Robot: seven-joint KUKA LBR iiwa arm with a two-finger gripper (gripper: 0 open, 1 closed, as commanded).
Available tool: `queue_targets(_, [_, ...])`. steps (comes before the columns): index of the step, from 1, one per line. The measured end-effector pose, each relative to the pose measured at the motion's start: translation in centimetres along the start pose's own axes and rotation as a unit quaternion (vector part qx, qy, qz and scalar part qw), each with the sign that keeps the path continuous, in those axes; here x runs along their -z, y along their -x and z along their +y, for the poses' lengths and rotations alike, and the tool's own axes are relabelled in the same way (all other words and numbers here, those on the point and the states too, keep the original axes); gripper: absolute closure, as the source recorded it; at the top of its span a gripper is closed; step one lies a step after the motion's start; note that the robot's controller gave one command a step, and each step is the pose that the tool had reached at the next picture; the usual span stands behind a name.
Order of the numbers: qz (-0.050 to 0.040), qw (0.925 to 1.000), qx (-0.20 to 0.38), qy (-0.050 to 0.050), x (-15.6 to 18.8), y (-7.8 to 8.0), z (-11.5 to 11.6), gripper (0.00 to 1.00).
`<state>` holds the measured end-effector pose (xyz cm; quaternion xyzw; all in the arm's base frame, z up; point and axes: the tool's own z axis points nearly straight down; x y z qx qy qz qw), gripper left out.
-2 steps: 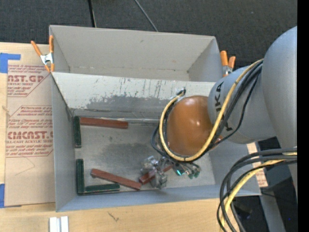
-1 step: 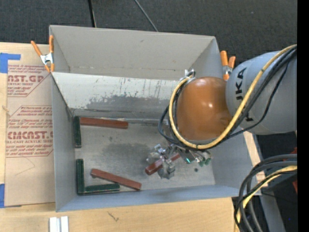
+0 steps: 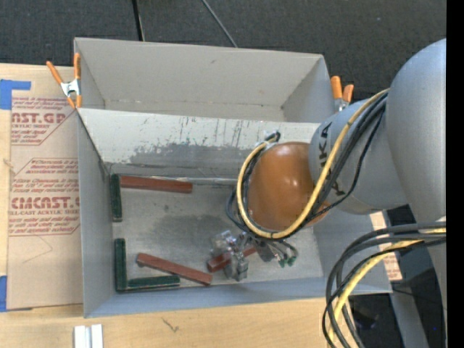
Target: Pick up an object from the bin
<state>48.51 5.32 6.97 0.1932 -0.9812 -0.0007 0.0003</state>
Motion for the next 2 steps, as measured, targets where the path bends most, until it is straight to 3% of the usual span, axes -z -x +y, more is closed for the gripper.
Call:
queue_targets(1, [0.0,1.0,0.0,0.0,0.0,0.0,0.0,1.0])
queue_targets(2, [-0.0002,0.9975,0.07,0.0,20.0,1.0,-0.1,1.0])
